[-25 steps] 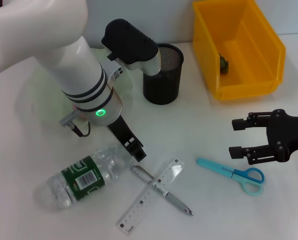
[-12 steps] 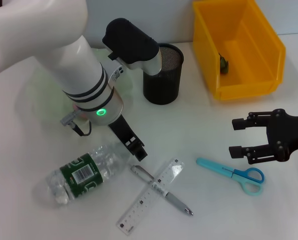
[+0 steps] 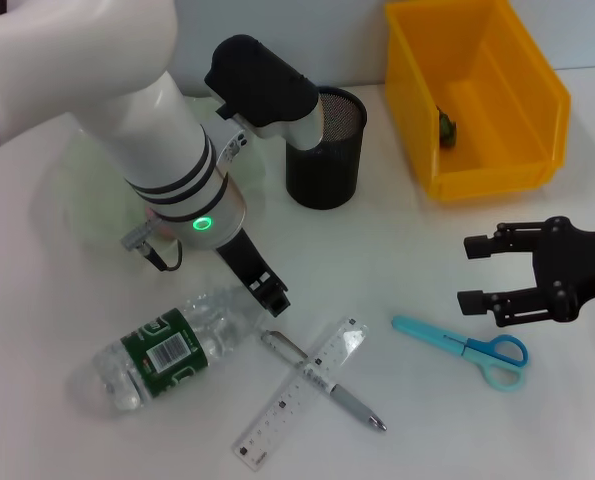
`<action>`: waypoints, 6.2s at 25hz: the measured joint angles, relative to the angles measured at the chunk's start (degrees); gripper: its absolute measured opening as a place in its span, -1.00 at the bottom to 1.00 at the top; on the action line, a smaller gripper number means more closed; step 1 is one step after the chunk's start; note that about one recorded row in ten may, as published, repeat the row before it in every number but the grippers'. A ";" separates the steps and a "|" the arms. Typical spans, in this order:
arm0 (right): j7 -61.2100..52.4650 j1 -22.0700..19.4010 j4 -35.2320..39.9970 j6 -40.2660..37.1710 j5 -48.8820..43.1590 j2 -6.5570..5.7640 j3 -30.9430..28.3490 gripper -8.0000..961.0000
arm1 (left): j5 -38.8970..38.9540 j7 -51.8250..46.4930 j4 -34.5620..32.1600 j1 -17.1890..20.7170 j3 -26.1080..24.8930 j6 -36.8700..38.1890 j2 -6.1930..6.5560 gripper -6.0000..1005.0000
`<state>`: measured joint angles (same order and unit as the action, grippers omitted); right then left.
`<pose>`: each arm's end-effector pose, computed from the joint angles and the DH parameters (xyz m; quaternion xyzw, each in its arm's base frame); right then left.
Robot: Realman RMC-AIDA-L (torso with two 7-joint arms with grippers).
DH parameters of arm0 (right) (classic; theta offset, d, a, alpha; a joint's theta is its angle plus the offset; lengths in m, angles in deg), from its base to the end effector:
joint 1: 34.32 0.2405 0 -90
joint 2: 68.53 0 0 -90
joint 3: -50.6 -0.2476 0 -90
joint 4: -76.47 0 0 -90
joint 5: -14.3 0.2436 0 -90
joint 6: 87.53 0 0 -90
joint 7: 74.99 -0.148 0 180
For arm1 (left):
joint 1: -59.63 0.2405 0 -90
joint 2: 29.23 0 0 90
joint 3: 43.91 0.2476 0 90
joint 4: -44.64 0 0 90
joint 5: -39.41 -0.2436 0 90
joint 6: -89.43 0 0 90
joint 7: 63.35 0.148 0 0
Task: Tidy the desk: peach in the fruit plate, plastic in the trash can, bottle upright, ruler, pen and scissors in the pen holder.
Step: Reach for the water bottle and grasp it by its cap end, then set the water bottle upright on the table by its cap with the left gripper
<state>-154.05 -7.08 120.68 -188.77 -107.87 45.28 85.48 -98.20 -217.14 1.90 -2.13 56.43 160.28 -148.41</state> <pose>0.3022 0.3296 0.0632 -0.9586 0.1872 0.1859 0.1072 -0.1022 0.4091 -0.1191 -0.9302 -0.2442 0.2437 0.1251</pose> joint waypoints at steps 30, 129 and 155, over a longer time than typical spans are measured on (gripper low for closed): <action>0.32 -0.53 -0.01 -0.42 0.00 -0.36 -0.88 0.64 | -6.29 0.51 -11.83 2.50 -12.96 12.13 0.61 -0.12; 0.48 -0.70 0.26 -0.44 0.00 -0.43 -1.32 0.64 | -9.02 2.78 -44.17 15.09 -34.34 34.74 1.13 -0.13; -0.22 0.50 0.26 0.07 0.00 -0.32 -1.82 0.64 | -10.33 3.77 -47.36 16.13 -37.88 38.65 2.39 -0.12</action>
<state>-154.26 -6.57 120.94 -188.71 -107.87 44.96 83.66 -108.52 -213.38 -45.46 14.00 18.55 198.94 -146.02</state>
